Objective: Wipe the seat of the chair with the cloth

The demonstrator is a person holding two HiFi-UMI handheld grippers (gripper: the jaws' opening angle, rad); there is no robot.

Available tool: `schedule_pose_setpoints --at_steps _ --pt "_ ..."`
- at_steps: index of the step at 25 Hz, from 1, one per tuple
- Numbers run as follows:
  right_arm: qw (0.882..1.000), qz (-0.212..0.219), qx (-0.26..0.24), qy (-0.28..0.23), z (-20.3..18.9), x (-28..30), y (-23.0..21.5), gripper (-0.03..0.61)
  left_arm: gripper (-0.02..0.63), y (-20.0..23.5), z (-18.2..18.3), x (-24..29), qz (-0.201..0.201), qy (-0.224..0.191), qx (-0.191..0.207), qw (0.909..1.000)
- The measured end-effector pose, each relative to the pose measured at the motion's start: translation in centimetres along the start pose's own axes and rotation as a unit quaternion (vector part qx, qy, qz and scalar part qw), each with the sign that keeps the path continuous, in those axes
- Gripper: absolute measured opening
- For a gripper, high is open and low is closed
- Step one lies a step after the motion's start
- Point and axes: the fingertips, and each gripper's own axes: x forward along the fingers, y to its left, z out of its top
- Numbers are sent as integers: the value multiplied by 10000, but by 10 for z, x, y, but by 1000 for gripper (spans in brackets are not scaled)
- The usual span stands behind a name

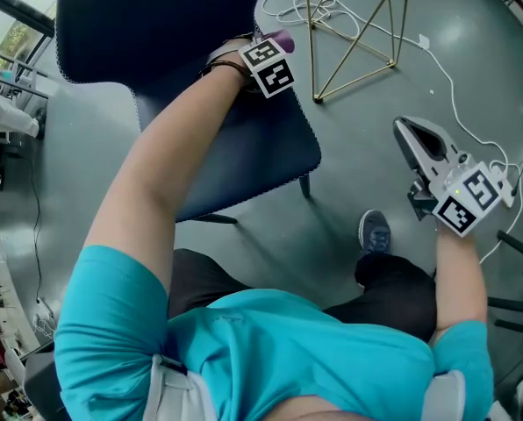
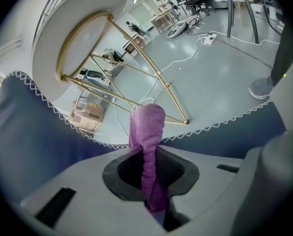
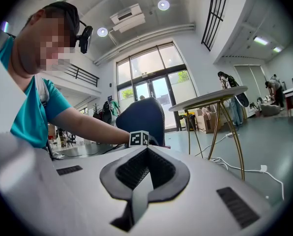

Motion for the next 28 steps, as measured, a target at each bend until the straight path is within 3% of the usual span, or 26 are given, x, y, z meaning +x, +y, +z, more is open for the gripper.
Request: schedule_pose_setpoints --at_steps 15,28 --pt "10000 38 5 -29 3 4 7 -9 49 -23 11 -17 -283 -205 -145 9993" --pt "9999 -27 20 -136 2 -2 17 -9 49 -48 13 -37 -393 -247 -33 9989"
